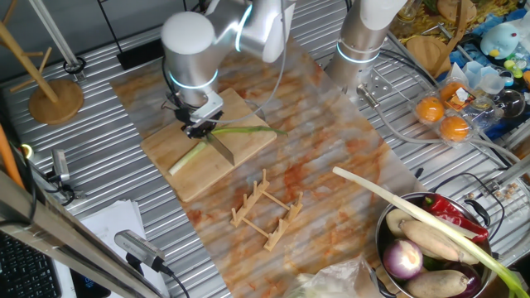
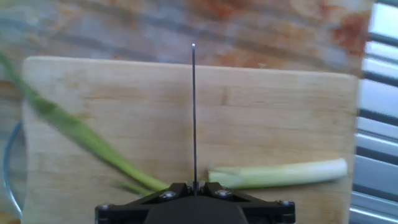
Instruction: Chop the scallions
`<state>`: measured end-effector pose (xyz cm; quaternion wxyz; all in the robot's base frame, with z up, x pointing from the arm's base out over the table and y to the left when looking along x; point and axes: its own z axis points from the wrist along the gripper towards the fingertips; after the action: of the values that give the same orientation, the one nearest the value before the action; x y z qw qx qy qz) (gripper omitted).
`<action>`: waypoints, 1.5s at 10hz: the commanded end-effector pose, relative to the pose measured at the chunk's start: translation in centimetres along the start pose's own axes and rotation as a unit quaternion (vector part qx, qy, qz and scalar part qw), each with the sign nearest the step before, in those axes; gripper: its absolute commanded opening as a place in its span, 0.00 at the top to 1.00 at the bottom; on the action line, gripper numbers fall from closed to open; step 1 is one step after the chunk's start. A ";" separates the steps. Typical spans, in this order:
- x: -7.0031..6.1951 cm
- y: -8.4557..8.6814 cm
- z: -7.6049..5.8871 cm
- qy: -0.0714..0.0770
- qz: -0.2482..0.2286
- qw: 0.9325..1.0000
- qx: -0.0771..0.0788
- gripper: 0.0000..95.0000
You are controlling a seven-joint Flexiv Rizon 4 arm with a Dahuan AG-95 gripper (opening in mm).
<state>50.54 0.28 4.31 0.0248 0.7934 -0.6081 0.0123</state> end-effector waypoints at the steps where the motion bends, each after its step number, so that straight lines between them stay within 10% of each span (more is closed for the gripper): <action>1: 0.0 0.1 -0.2 0.002 0.000 1.000 0.005 1.00; 15: -4.0 -1.3 -0.8 0.008 -0.003 1.000 0.006 1.00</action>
<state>50.57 4.63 4.74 0.0340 0.7966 -0.6029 0.0285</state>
